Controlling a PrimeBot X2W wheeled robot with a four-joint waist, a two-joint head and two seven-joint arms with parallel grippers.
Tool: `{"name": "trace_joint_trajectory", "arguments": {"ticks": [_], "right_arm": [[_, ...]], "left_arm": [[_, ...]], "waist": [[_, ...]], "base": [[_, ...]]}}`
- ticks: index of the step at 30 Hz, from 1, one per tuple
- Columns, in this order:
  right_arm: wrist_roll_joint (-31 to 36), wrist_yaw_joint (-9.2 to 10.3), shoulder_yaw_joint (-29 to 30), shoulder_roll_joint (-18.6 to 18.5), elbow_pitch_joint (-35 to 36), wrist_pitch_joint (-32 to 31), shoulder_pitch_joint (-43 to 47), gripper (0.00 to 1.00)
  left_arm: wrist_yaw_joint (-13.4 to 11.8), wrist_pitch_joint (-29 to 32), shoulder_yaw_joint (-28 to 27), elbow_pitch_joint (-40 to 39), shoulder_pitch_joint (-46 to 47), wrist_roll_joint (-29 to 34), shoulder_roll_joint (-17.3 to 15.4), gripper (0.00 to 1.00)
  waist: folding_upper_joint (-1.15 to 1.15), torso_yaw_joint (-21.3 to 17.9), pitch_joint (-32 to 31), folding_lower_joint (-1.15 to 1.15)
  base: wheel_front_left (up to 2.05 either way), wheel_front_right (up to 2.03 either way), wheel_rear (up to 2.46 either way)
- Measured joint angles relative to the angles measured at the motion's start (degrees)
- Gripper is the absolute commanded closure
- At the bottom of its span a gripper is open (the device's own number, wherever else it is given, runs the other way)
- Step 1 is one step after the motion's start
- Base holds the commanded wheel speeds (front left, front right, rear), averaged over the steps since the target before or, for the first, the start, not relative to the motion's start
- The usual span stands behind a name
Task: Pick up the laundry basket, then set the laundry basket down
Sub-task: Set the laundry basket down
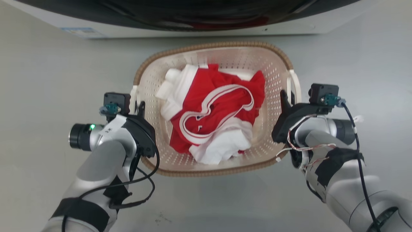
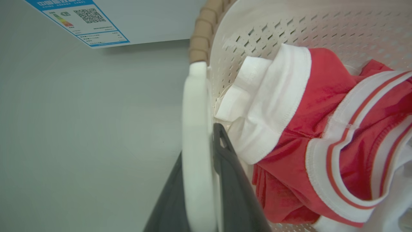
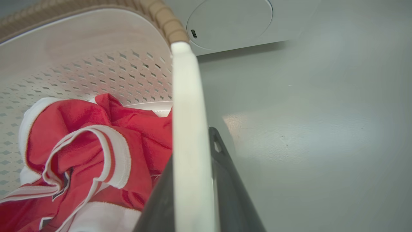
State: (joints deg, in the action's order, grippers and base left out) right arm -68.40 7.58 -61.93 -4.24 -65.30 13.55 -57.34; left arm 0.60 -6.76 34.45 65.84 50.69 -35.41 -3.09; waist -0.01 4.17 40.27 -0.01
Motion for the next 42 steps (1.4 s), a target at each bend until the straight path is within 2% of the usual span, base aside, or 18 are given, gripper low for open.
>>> {"name": "trace_joint_trajectory", "arguments": {"ticks": [13, 37, 40, 41, 42], "right_arm": [[1.62, 0.00, 0.41, -0.24, -1.21, 0.67, -4.43, 1.00], [3.50, 0.00, 2.19, -0.34, -0.42, 0.73, -5.54, 1.00], [3.93, 0.00, 2.46, -0.36, -0.34, 0.73, -5.56, 0.65], [3.94, 0.00, 2.56, -0.36, -0.32, 0.73, -5.57, 0.57], [4.00, 0.00, 2.66, -0.36, -0.31, 0.73, -5.57, 0.15]], "left_arm": [[-0.60, -3.86, -0.35, -0.12, 4.46, 0.64, 0.08, 1.00], [-0.67, -6.80, -0.38, 0.94, 6.93, 1.63, 0.02, 1.00], [-0.67, -6.97, -0.40, 1.05, 7.10, 1.71, 0.03, 1.00], [-0.67, -6.98, -0.40, 1.18, 7.24, 1.71, 0.04, 0.93], [-0.68, -6.99, -0.41, 1.25, 7.43, 1.71, 0.04, 0.68]], "waist": [[0.00, 0.93, 9.24, 0.00], [0.01, 1.47, 11.93, 0.01], [0.02, 1.43, 12.19, 0.01], [0.01, 1.43, 12.26, 0.01], [0.01, 1.42, 12.33, 0.01]], "base": [[0.00, 0.00, 0.00], [0.00, 0.00, 0.00], [0.00, 0.00, 0.00], [0.00, 0.00, 0.00], [0.00, 0.00, 0.00]]}}
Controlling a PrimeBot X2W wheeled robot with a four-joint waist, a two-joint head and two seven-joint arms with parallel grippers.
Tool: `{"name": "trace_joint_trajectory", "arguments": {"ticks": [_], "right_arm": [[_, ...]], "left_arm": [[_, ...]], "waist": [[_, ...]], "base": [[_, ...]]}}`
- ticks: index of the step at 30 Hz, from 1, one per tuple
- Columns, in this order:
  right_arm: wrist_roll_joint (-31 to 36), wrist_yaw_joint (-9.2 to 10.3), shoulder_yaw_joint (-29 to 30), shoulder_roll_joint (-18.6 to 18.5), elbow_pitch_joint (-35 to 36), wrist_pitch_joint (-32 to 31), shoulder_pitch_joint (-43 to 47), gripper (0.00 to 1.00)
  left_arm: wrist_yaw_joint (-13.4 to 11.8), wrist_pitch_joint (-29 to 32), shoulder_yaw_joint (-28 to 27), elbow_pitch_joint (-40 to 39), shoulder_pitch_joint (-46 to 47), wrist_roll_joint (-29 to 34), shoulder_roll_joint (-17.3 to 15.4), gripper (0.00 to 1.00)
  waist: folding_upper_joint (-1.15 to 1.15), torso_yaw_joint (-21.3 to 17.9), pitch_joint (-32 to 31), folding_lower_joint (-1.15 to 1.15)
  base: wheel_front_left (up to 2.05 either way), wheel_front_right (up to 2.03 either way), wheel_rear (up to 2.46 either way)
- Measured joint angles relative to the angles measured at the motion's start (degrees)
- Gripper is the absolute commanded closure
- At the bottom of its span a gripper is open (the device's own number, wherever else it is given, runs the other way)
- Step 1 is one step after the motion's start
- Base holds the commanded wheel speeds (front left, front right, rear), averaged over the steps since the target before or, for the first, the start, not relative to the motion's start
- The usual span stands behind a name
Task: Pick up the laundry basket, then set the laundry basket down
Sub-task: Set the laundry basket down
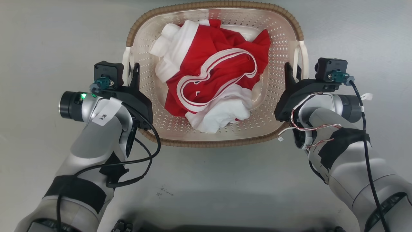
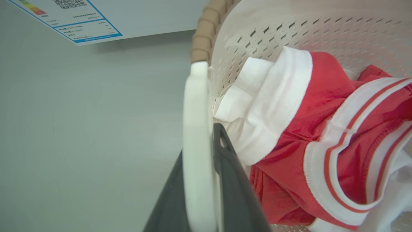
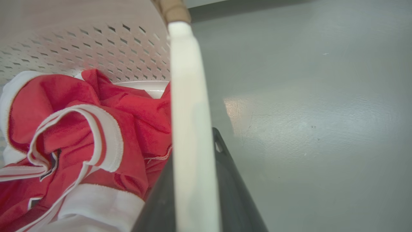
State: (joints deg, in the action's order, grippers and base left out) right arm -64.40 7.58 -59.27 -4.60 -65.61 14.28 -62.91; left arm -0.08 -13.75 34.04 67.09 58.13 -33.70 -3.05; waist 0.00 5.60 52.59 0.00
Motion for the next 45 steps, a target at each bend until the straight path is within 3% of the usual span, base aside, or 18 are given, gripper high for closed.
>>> {"name": "trace_joint_trajectory", "arguments": {"ticks": [1, 3, 23, 45], "right_arm": [[0.04, 0.00, 0.13, 0.00, 0.00, 0.00, -0.02, 0.00], [0.43, -0.01, 0.40, 0.11, 0.22, 0.00, -0.15, 0.00], [3.00, -0.01, 2.75, 0.74, -0.36, 0.01, -0.53, 0.00], [5.83, -0.87, 6.46, 0.78, 0.62, 0.01, 6.37, 0.00]], "left_arm": [[-0.01, -0.15, 0.01, 0.07, 0.20, 0.03, 0.01, 0.53], [-0.01, -0.16, 0.02, 0.22, 0.27, 0.20, 0.16, 0.00], [-0.41, -0.55, -0.68, 1.49, -0.19, 0.63, -0.03, 0.00], [0.58, -0.55, -2.72, -1.77, -9.43, 0.59, -0.12, 0.00]], "waist": [[0.00, -0.01, 0.04, 0.00], [0.00, -0.02, 0.05, 0.00], [0.00, -0.49, -4.88, 0.00], [0.00, -1.12, -19.79, 0.01]], "base": [[0.00, 0.00, 0.00], [0.00, 0.00, 0.00], [0.00, 0.00, 0.00], [0.00, 0.00, 0.00]]}}
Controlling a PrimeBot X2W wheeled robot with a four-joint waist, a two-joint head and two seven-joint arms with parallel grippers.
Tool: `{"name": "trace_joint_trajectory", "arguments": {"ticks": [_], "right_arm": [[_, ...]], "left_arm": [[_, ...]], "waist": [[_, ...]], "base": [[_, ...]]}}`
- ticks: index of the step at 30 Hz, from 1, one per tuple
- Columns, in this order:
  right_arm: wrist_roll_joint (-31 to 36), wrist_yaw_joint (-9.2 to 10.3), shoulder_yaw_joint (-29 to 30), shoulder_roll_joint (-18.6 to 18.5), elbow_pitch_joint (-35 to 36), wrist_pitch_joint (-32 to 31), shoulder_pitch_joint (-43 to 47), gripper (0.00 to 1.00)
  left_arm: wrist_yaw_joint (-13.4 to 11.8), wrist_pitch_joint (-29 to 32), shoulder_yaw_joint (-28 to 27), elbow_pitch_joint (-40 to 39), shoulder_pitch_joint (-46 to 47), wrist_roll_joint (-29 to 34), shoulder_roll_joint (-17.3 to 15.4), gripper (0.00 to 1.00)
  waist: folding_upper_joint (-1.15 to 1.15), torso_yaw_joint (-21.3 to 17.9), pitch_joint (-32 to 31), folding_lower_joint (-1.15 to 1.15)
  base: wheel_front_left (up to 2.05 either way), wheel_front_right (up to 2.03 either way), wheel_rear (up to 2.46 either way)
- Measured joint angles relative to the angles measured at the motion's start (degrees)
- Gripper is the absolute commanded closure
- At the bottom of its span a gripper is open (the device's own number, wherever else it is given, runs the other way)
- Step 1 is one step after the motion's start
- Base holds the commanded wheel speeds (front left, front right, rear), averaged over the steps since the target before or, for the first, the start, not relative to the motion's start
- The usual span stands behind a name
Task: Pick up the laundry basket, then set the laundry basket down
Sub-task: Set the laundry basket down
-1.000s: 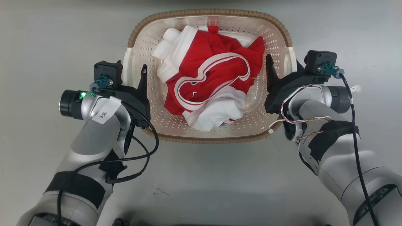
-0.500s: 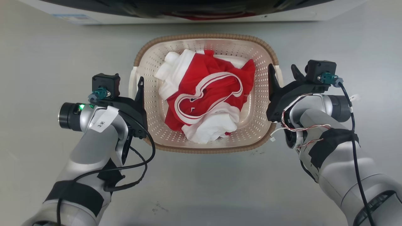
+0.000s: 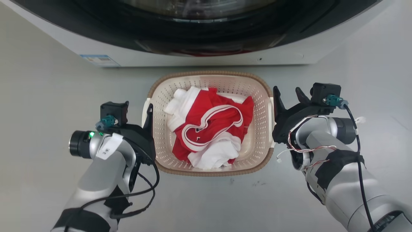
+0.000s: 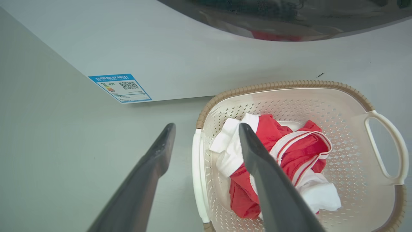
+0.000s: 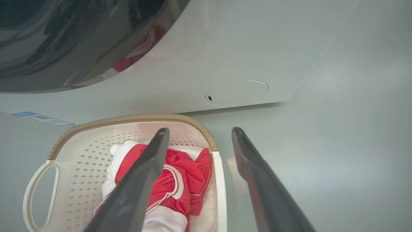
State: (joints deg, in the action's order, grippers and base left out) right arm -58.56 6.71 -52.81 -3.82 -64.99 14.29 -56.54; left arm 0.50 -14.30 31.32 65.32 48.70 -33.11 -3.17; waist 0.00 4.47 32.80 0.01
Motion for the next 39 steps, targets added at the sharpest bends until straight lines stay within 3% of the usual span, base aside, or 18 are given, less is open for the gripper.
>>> {"name": "trace_joint_trajectory", "arguments": {"ticks": [21, 39], "right_arm": [[5.13, -0.41, 7.32, -0.11, 9.92, -0.01, 15.92, 0.00], [15.53, -0.07, 14.06, -1.71, 27.20, -0.01, 33.07, 0.00]], "left_arm": [[-2.09, 0.00, -3.49, -11.98, -16.80, 1.98, -2.37, 0.00], [-5.60, 0.00, -8.56, -31.30, -37.79, 6.17, -5.61, 0.00]], "waist": [[0.00, 0.26, -17.07, 0.01], [0.00, -0.78, -31.43, 0.00]], "base": [[0.00, 0.00, 0.00], [0.00, 0.00, 0.00]]}}
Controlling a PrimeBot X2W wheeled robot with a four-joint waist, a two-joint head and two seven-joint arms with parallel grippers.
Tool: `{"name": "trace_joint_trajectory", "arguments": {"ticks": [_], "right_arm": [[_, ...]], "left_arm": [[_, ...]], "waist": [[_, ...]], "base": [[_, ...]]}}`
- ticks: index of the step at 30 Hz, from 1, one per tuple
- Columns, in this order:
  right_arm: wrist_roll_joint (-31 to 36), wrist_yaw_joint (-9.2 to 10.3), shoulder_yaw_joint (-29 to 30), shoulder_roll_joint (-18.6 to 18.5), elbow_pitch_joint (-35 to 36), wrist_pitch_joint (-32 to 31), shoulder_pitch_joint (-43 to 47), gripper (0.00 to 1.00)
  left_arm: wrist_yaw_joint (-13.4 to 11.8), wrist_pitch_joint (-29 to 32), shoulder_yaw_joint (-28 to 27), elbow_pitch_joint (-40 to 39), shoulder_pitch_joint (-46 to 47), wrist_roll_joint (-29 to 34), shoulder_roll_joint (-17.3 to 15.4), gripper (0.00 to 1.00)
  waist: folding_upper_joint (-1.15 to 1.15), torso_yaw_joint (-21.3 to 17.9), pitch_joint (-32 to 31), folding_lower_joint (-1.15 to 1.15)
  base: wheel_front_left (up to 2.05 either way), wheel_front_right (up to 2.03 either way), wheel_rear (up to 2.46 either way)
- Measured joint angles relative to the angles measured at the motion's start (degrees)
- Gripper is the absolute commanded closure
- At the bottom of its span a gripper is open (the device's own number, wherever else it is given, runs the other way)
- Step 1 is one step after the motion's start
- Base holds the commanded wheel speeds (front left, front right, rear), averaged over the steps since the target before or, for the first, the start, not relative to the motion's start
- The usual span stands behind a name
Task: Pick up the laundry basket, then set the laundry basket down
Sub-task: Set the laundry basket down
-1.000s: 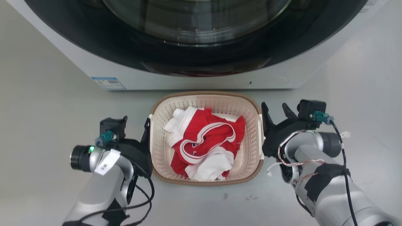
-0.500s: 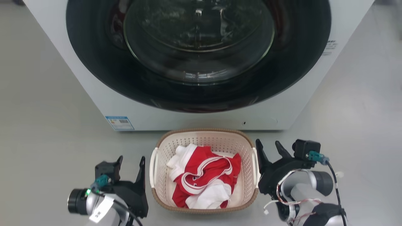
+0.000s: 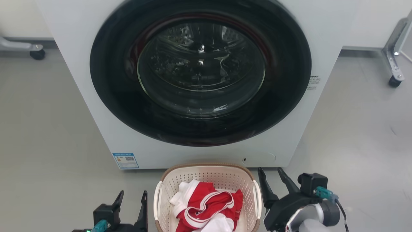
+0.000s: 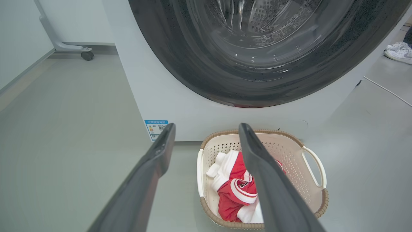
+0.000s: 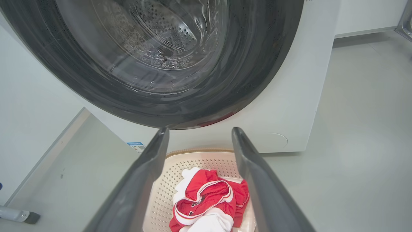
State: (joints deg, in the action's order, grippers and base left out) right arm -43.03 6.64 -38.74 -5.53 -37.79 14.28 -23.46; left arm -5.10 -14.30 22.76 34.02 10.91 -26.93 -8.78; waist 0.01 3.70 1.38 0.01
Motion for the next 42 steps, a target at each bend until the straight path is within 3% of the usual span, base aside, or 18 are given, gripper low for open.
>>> {"name": "trace_joint_trajectory", "arguments": {"ticks": [21, 42], "right_arm": [[11.27, 0.66, 7.65, -1.76, 20.79, 0.01, 15.68, 0.00], [19.11, 0.67, 16.42, 0.51, 28.58, 0.01, 23.12, 0.00]], "left_arm": [[-1.53, 0.00, -5.58, -20.51, -15.71, 5.56, -0.96, 0.00], [-1.97, 0.00, -9.24, -27.16, -18.63, 8.73, 0.43, 0.00]], "waist": [[0.00, -1.14, -3.90, -0.01], [-0.01, -1.51, -3.24, -0.01]], "base": [[0.00, 0.00, 0.00], [0.00, 0.00, 0.00]]}}
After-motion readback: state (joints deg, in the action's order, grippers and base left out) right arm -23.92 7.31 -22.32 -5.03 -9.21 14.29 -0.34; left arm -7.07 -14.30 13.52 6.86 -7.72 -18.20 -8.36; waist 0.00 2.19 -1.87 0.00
